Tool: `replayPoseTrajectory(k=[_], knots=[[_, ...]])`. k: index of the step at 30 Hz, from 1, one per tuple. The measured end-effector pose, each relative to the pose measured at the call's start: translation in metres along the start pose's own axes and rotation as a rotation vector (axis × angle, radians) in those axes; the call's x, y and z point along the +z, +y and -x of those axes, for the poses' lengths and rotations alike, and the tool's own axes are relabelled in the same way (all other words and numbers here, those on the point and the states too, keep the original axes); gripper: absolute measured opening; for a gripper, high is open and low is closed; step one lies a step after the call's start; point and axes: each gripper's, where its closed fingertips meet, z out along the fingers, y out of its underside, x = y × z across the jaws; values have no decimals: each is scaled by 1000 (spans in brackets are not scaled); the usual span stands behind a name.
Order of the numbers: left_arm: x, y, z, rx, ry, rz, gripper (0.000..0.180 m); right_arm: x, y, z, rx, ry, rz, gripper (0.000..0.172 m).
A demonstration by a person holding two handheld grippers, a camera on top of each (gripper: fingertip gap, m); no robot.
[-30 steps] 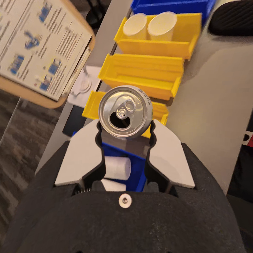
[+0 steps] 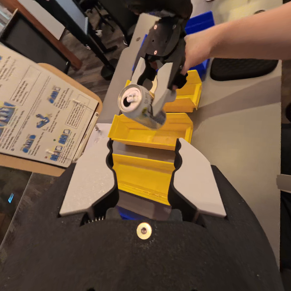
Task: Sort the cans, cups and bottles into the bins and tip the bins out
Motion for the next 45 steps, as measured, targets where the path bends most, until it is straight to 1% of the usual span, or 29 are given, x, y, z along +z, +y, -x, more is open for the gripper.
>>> replayPoseTrajectory(k=[1,3,5,9,12,15,21,24,27,31,36,38,41,45], knots=[[-3,4,5,-18,-14,-1,75,4,5,-21,71,62,-3,72],[-6,14,11,-42,-30,17,75,15,15,-46,200,92,-7,72],[-6,24,10,-46,-32,43,74,29,20,-63,250,101,-17,72],[-5,41,4,-28,-27,101,74,55,45,-91,253,154,126,72],[-7,49,0,-22,-27,122,73,72,64,-108,191,200,244,72],[-11,56,0,-29,-29,128,71,85,77,-112,146,179,330,73],[-15,70,2,-42,-28,144,70,100,88,-122,194,118,370,73],[-13,74,2,-42,-23,149,70,103,88,-130,186,109,350,73],[-10,79,3,-45,-16,155,69,108,93,-135,213,100,372,73],[-6,85,3,-58,-6,150,69,103,99,-134,191,85,431,73],[-3,96,1,-63,7,173,69,92,120,-139,70,113,570,72],[-2,97,0,-63,10,176,68,89,122,-141,47,121,585,72],[0,98,1,-65,4,177,68,89,118,-139,11,106,566,72],[2,112,11,-64,-48,216,67,89,118,-138,-38,109,587,72]])
